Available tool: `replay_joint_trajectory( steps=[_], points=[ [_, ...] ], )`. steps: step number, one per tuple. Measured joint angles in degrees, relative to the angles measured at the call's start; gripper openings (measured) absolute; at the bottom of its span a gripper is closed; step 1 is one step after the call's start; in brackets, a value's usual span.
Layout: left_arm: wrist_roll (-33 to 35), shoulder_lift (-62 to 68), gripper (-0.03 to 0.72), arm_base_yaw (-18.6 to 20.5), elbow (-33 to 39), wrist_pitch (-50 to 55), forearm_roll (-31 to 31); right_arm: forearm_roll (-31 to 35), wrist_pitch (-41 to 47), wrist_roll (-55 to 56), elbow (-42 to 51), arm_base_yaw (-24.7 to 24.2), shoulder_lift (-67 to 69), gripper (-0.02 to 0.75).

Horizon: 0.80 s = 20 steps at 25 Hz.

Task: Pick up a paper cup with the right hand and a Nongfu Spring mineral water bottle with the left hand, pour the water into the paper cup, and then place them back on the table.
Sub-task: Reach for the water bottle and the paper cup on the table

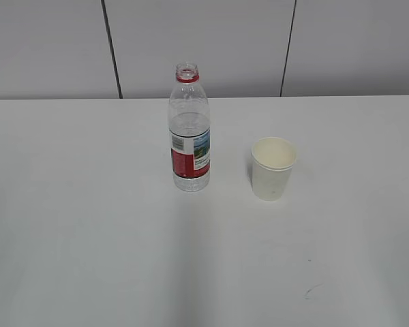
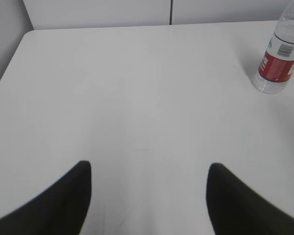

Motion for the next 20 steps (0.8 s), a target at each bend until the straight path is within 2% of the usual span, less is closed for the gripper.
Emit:
replay_joint_trajectory(
  steps=[12,15,20],
  points=[
    [0.00,0.00,0.447,0.00,-0.32,-0.45,2.38,0.11,-0.68,0.00,0.00,0.00,0.00,0.582],
    [0.09,0.00,0.447,0.00,-2.90,-8.52,1.69,0.29,-8.76,-2.64,-1.46,0.00,0.00,0.582],
    [1.32,6.00,0.447,-0.99,-3.44,-32.22,1.80,0.84,-31.01,-9.38,-2.35,0.00,7.25,0.582]
  ],
)
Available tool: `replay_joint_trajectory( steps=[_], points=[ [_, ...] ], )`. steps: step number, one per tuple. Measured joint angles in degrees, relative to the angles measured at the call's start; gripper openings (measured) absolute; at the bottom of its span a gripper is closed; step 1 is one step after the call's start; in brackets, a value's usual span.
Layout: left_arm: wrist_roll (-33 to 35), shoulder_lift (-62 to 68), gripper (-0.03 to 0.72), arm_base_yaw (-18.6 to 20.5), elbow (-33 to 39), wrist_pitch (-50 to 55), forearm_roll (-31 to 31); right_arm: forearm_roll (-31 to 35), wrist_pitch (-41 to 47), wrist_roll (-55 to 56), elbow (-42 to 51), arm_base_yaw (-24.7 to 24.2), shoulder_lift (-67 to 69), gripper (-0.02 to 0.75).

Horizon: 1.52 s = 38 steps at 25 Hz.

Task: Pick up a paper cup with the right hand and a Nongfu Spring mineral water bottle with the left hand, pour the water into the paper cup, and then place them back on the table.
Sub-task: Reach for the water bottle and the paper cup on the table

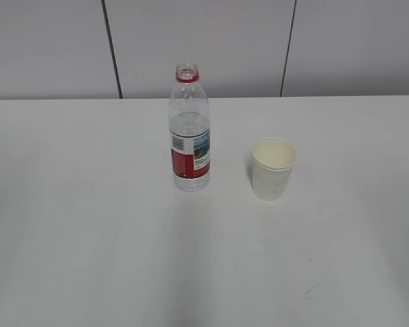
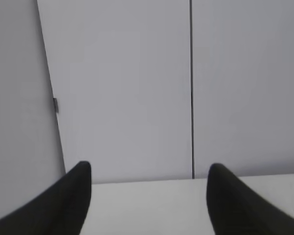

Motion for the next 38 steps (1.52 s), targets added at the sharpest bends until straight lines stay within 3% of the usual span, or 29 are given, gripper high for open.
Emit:
replay_joint_trajectory(
  steps=[5,8,11,16,20,24,29,33,38],
  points=[
    [0.02,16.56,0.447,-1.19,3.30,-23.95,-3.85,8.07,-20.85,-1.62,0.00,0.00,17.14,0.582],
    [0.02,27.80,0.447,-2.64,3.42,-33.70,-4.41,9.87,-26.62,-1.97,-0.55,0.14,27.22,0.582],
    [0.02,38.73,0.447,-6.23,3.47,-39.66,-4.69,8.80,-30.67,-2.35,-0.68,1.53,36.49,0.582],
    [0.02,58.11,0.447,-15.40,3.47,-54.56,-4.97,8.27,-40.66,-2.46,-0.79,5.41,47.65,0.582],
    [-0.76,67.88,0.447,-19.40,3.47,-61.11,-7.06,7.80,-45.64,-2.46,-0.91,8.86,55.53,0.582],
    [-2.47,75.73,0.447,-20.40,3.47,-63.21,-4.98,2.66,-51.82,2.42,-1.10,10.95,64.83,0.582],
    [-5.69,84.59,0.449,-20.58,3.47,-68.82,-0.54,-10.87,-62.22,14.22,-1.15,11.32,76.61,0.582],
    [-6.70,91.44,0.463,-20.58,3.47,-75.20,2.14,-14.59,-64.95,15.70,-1.15,11.42,83.64,0.582],
    [-10.09,98.71,0.501,-20.60,3.37,-82.63,11.79,-18.05,-73.04,17.15,-1.43,11.42,93.16,0.582]
  ],
)
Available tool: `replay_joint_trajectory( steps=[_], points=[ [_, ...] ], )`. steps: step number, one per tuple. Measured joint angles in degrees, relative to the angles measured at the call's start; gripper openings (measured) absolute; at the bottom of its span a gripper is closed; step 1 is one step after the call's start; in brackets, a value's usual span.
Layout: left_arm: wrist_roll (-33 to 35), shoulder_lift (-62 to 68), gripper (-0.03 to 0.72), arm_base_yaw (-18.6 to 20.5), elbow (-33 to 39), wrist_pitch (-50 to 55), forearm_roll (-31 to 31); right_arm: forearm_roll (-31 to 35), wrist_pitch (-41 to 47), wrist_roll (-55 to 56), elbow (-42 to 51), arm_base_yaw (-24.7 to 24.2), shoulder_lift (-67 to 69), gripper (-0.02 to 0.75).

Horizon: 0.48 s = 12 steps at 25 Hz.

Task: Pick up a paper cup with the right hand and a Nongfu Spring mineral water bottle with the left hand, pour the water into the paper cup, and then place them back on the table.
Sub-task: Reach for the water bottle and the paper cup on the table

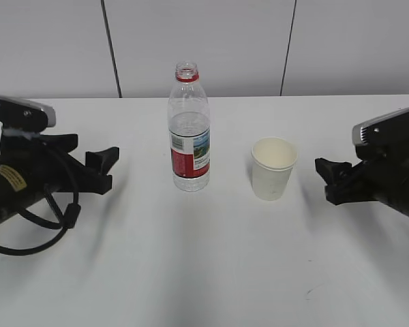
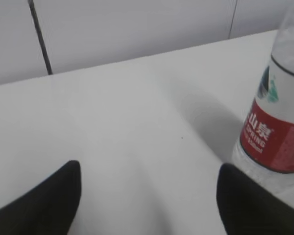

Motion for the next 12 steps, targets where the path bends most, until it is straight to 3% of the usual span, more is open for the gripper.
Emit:
replay_joint_trajectory(
  steps=[6,12],
  points=[
    [-2.88,5.03,0.561,0.00,-0.05,-6.18,4.45,-7.09,-9.02,1.18,-0.23,0.00,8.56,0.582],
    [-4.03,5.63,0.568,0.00,-1.06,-6.78,8.19,-12.24,-13.80,4.90,-0.27,0.00,11.04,0.582]
  ],
)
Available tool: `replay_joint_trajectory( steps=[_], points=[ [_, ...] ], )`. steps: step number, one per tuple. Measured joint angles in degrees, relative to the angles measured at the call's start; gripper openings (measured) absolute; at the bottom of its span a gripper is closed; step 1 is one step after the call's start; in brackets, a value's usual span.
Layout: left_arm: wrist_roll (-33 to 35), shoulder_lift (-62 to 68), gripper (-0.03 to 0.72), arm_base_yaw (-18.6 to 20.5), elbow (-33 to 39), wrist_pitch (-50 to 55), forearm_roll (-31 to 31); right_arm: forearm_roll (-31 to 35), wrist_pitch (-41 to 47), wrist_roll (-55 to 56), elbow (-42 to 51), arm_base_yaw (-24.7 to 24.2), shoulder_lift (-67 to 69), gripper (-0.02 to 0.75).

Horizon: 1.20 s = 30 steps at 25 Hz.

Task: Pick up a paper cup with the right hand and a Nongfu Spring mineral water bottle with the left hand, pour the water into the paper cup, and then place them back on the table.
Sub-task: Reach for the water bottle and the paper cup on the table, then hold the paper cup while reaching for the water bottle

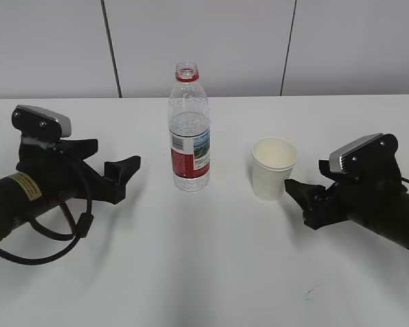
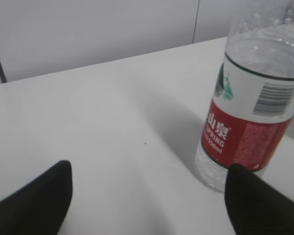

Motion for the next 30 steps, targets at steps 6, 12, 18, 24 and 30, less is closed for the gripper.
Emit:
replay_joint_trajectory(
  steps=[6,12,18,24,30],
  points=[
    [-4.93,3.32,0.569,0.00,-4.32,0.86,8.09,-2.24,-5.72,1.09,-0.09,0.00,4.12,0.582],
    [-8.58,5.57,0.575,0.00,-8.01,1.26,14.64,-2.41,-8.65,1.22,-0.41,0.00,9.23,0.582],
    [-9.26,5.62,0.580,0.00,-9.30,2.27,15.96,-2.70,-8.66,1.12,-2.92,0.00,13.58,0.582],
    [-9.26,5.62,0.579,0.00,-9.30,2.50,16.01,-5.67,-8.77,1.12,-6.60,0.00,15.13,0.596],
    [-9.26,5.62,0.579,0.00,-9.30,2.50,16.01,-8.55,-8.99,1.12,-10.32,0.00,16.45,0.599]
  ],
)
